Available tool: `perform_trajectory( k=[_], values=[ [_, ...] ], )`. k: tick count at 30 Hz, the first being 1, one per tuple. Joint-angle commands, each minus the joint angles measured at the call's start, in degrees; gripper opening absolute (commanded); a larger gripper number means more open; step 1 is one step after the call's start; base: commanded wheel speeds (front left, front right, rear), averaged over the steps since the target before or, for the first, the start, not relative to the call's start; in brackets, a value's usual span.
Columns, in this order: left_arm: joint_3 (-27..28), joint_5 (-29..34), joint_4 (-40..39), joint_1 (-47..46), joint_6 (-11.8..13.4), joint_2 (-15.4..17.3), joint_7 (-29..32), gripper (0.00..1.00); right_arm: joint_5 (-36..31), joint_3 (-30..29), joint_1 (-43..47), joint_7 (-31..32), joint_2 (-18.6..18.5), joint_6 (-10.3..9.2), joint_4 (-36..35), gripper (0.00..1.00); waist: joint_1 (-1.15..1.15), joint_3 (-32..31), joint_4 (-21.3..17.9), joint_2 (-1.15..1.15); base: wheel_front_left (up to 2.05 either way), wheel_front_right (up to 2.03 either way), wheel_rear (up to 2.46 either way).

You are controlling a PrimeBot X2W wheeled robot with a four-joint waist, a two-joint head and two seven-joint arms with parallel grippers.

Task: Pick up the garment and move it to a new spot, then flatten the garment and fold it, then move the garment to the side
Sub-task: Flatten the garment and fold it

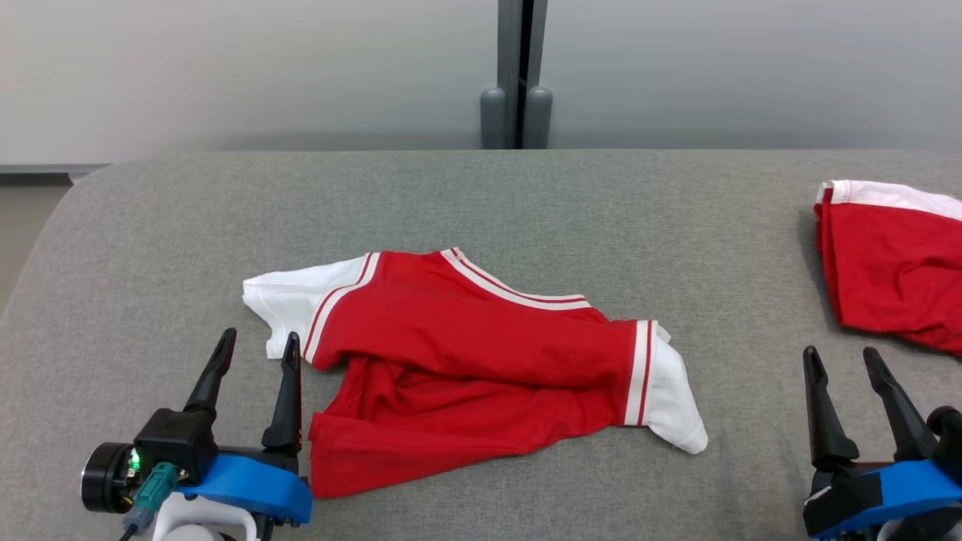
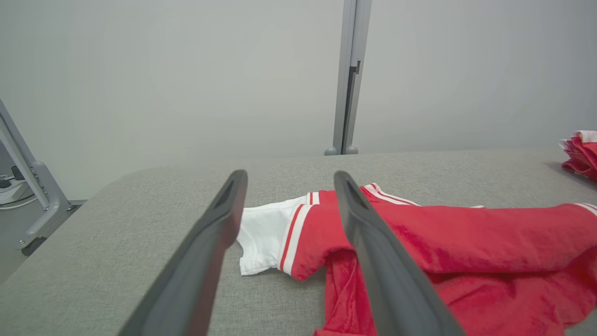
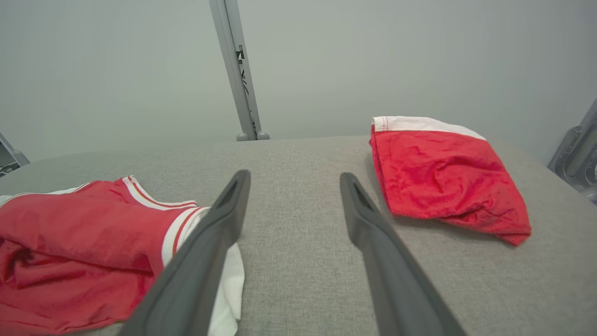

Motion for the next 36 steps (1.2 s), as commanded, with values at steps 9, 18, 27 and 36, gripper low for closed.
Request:
perform_trajectory(
  k=[9,18,27,36],
  values=[
    [0.8,-0.4,-0.7,0.8,0.6,1.7,0.2,1.0,0.3,0.0,1.5,0.7,0.0,0.03,-1.1,1.0,0.0,-1.0,-1.2,0.0,0.0,0.0,0.0],
    [0.3,-0.4,-1.2,1.0,0.9,1.6,0.4,1.0,0.3,-0.1,1.3,1.0,0.0,0.03,-1.6,1.0,0.0,-0.7,-1.1,0.0,0.0,0.0,0.0],
    [-0.4,0.8,-2.7,-3.2,0.5,1.2,0.2,1.0,-1.9,3.3,-2.3,2.4,0.0,0.03,2.7,1.0,0.0,4.5,1.3,0.0,0.0,0.0,0.0],
    [-1.0,1.3,-1.5,-7.4,-0.3,-0.2,-1.2,1.0,-1.7,6.6,-8.4,1.2,0.0,0.03,17.3,1.0,0.0,9.4,3.6,0.0,0.0,0.0,0.0]
  ],
)
